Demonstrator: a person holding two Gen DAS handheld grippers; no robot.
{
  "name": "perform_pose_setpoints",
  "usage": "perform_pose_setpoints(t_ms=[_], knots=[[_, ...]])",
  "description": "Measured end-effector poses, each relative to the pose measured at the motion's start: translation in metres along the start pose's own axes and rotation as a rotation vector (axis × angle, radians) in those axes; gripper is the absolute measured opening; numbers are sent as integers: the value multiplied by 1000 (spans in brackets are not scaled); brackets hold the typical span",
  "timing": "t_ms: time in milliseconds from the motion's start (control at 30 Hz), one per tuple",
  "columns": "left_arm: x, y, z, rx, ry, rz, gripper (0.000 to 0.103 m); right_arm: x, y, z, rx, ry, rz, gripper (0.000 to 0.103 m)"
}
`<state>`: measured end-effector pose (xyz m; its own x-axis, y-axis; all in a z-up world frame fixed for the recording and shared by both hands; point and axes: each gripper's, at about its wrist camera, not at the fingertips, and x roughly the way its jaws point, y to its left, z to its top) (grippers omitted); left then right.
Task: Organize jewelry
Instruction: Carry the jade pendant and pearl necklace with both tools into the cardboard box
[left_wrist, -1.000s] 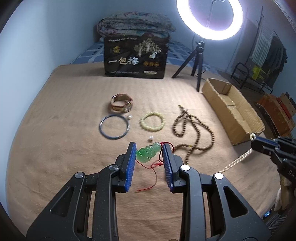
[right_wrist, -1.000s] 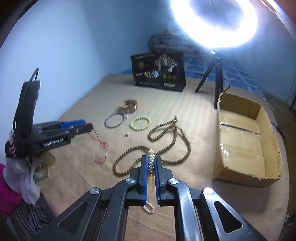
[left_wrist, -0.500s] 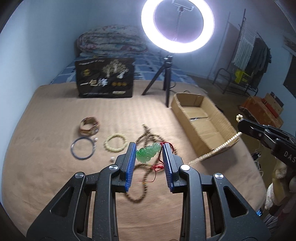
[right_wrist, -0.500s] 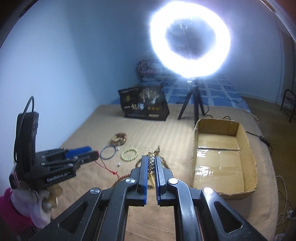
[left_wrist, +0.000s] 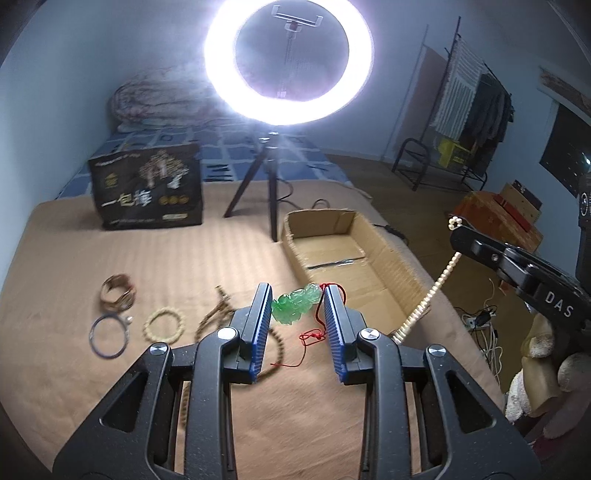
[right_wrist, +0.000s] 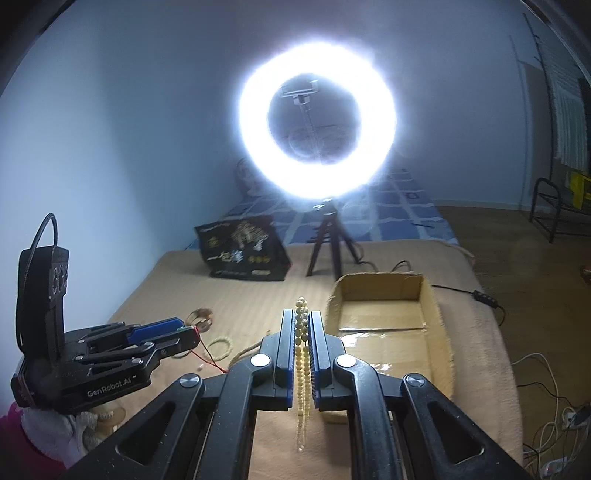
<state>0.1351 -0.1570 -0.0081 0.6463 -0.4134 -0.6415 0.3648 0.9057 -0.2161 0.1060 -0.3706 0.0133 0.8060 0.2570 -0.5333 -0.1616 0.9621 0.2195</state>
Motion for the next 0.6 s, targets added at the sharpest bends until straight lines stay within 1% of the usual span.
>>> perform_pose_setpoints(t_ms=[267, 467, 600], knots=[[24, -30, 22, 36, 1, -48, 29, 2, -29, 12, 48, -33, -53, 4], [43, -40, 31, 31, 17, -88, 29, 19, -44, 12, 73, -4, -83, 4], [58, -46, 35, 39, 25, -97, 29, 30, -55, 9, 86, 30, -107, 4]])
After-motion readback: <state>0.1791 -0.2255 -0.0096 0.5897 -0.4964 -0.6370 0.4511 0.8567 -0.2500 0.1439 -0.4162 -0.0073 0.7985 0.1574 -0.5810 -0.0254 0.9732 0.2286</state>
